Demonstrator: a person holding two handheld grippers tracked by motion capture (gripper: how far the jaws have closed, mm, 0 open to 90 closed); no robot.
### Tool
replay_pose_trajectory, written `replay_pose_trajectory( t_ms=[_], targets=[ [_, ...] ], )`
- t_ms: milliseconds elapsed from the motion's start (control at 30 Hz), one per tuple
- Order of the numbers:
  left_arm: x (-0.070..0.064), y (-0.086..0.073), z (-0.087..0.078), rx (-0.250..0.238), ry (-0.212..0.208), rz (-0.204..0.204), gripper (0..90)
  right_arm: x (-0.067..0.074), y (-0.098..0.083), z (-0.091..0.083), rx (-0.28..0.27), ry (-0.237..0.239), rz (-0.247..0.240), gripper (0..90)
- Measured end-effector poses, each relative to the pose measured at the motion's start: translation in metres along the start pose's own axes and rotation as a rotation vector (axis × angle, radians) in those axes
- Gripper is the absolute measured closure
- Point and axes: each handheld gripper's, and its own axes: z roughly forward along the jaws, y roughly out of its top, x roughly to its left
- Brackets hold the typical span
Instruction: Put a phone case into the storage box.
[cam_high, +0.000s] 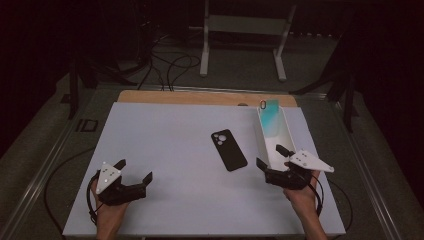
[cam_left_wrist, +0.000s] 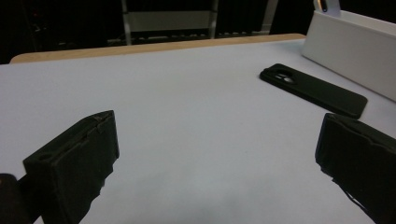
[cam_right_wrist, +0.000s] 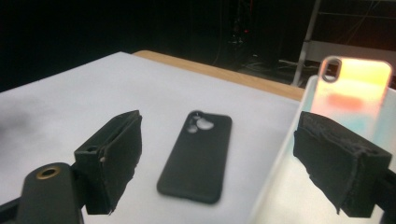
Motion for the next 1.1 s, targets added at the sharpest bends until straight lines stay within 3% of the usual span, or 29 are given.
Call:
replay_pose_trajectory(
  t_ms=[200, 367, 567, 767, 867, 1033, 1067, 1100],
  targets=[
    [-0.005, 0.006, 0.002, 0.011, -0.028, 0.016, 0.1, -0.001, -0.018, -0.015, 0.003, -0.021, -0.009, 20.0],
    [-0.012, 0.014, 0.008, 0.026, -0.057, 0.020, 1.6, -0.001, -0.026, -0.016, 0.015, -0.077, -0.017, 32.0],
    [-0.022, 0.025, 0.018, 0.035, -0.075, 0.025, 9.9, 0.002, -0.029, -0.017, 0.002, -0.101, -0.035, 47.7],
    [-0.039, 0.046, 0.048, 0.067, -0.117, 0.065, 27.7, 0.000, -0.031, -0.019, -0.010, -0.120, -0.026, 50.5],
    [-0.045, 0.051, 0.059, 0.082, -0.124, 0.084, 27.8, 0.000, -0.032, -0.019, -0.011, -0.116, -0.021, 49.8],
    [-0.066, 0.066, 0.094, 0.102, -0.163, 0.119, 24.5, -0.001, -0.032, -0.019, -0.021, -0.114, -0.013, 43.7],
    [-0.066, 0.066, 0.094, 0.102, -0.163, 0.119, 23.8, -0.001, -0.032, -0.019, -0.021, -0.114, -0.013, 43.7],
    [-0.074, 0.072, 0.105, 0.100, -0.181, 0.130, 22.9, -0.001, -0.033, -0.019, -0.021, -0.112, -0.011, 42.1]
  ],
)
